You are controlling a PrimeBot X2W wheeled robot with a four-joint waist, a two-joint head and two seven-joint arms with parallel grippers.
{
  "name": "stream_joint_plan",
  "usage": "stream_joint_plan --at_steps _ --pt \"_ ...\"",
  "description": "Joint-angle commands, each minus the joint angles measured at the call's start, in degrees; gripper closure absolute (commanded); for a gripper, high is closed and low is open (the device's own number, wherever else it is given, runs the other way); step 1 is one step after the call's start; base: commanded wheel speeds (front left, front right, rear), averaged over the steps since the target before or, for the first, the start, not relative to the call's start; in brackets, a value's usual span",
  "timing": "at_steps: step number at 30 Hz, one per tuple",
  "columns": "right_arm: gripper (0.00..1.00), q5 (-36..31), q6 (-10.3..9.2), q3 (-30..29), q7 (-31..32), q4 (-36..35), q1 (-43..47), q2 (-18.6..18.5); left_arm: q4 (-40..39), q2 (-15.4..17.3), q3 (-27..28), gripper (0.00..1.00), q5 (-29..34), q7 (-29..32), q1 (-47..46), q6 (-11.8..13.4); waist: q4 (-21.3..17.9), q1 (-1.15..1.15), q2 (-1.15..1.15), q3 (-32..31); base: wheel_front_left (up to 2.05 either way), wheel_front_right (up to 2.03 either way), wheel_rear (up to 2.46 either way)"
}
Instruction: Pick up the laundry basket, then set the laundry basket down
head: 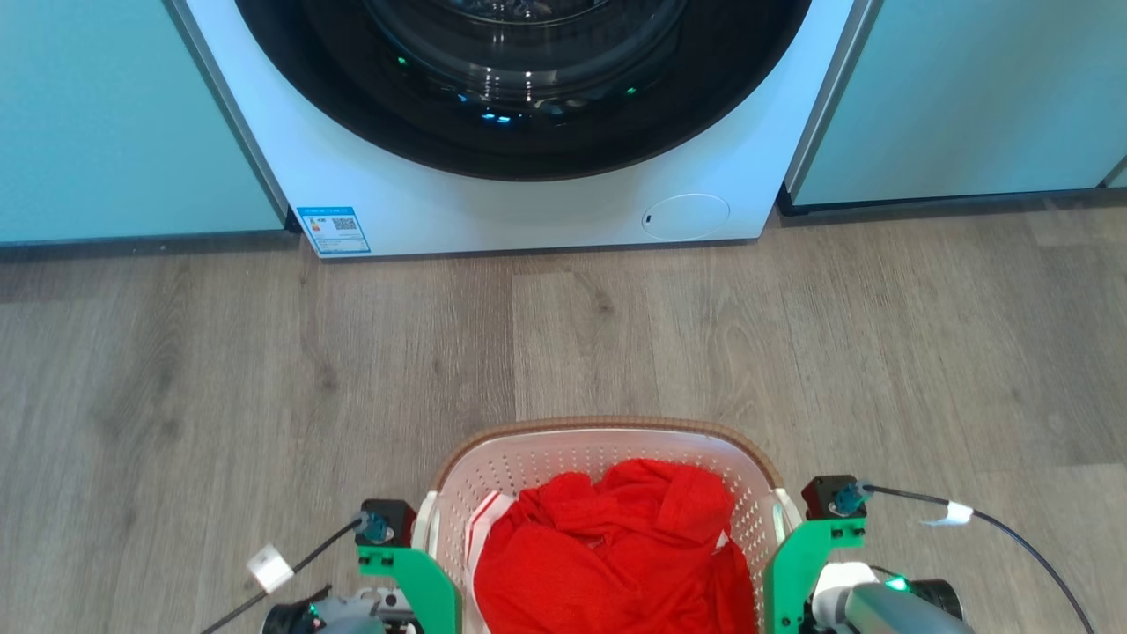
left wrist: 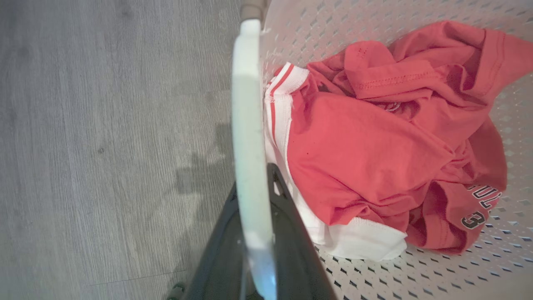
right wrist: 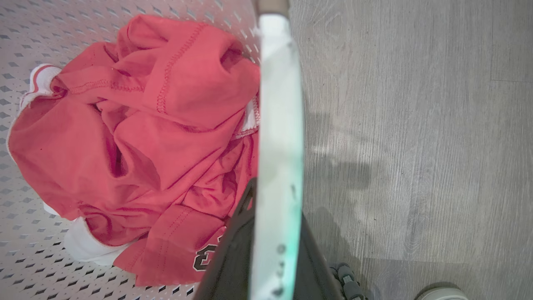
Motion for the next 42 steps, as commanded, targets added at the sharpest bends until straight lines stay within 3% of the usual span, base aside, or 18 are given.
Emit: stream_joint_plan --at_steps 1,42 --pt "1.0 0.31 0.33 1.36 -0.85 -0.29 0.18 -0.33 -0.28 1.6 0.86 1.0 -0.76 -0.34 -1.82 1.36 -0.03 0.0 0.0 -0.21 0.0 0.0 0.0" --pt "1.0 5.7 0.33 6.67 -2.87 1.02 -3.29 -0.33 1.22 1.6 -2.53 1.0 -4.09 -1.63 -3.41 1.03 -0.43 0.0 0.0 2.07 0.0 0.0 0.0"
